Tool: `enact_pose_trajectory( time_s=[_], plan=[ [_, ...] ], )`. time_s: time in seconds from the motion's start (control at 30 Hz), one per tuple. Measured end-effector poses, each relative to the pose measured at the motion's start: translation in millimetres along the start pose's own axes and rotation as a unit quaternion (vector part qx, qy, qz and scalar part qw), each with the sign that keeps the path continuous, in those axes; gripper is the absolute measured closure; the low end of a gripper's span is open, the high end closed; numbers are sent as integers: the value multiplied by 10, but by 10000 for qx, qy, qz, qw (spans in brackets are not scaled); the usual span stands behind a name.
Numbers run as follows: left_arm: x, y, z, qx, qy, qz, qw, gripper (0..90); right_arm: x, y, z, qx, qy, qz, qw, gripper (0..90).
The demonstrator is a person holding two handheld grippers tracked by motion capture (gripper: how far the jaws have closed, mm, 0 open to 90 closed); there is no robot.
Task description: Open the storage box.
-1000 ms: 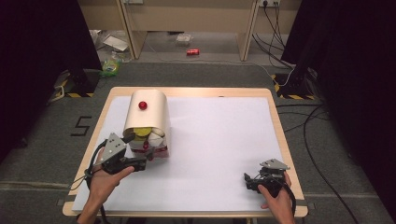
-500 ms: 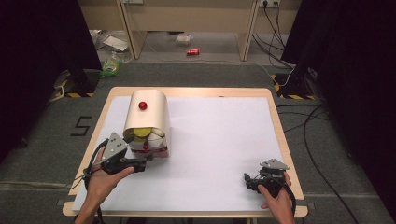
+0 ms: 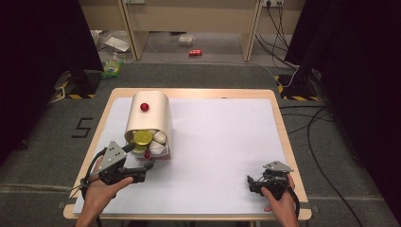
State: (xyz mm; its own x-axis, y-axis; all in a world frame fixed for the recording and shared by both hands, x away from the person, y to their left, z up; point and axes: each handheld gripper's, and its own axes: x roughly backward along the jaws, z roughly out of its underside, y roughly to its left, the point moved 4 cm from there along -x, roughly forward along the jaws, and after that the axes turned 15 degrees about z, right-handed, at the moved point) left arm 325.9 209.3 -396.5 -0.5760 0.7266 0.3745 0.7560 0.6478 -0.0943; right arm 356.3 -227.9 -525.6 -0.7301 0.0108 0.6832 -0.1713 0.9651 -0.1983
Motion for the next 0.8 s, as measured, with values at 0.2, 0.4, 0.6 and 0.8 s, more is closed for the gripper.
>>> enact_pose_trajectory(
  time_s=[0.2,0.4,0.6,0.8],
  plan=[
    [36,-45,17,-34,-3,5,10000,151,0,-1,0,4,-2,0,10000,28],
    [55,-70,30,-42,-29,-10,10000,151,0,-1,0,3,-1,0,10000,28],
    [76,-110,46,-63,33,1,10000,151,0,-2,0,5,-3,5,10000,28],
    [105,-148,74,-75,20,29,10000,151,1,0,0,3,-2,4,10000,28]
  ],
)
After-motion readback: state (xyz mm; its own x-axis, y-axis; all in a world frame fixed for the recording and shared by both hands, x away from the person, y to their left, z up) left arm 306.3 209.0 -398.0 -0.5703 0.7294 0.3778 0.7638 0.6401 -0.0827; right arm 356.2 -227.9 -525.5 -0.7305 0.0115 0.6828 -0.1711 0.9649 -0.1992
